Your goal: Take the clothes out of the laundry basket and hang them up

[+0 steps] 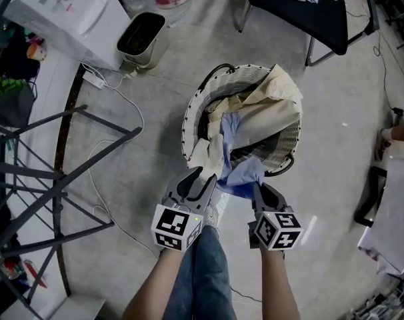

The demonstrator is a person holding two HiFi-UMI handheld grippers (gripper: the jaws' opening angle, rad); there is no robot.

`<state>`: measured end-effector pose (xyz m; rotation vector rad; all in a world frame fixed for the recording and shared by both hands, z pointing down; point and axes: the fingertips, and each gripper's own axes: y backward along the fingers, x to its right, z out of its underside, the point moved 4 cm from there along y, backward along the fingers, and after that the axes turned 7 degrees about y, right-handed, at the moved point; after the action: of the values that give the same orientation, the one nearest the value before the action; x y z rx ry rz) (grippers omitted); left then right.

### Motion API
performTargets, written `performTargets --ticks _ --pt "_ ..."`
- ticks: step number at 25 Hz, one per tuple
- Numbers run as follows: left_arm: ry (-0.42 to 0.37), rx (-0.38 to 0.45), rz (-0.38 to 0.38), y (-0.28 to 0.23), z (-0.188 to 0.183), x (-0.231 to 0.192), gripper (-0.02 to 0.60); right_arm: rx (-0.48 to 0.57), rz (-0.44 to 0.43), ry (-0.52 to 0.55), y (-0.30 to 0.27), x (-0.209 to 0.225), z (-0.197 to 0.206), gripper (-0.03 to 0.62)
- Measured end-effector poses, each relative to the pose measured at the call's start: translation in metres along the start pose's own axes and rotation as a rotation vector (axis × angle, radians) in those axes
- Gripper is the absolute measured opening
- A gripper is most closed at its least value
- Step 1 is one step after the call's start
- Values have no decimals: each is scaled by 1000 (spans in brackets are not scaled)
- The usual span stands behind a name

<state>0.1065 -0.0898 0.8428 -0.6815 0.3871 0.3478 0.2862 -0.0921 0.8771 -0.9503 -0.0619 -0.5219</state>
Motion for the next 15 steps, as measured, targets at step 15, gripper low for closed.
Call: performTargets --ticks 15 --pt "-19 72 -25 70 -73 25 143 162 -36 -14 85 -47 -100 14"
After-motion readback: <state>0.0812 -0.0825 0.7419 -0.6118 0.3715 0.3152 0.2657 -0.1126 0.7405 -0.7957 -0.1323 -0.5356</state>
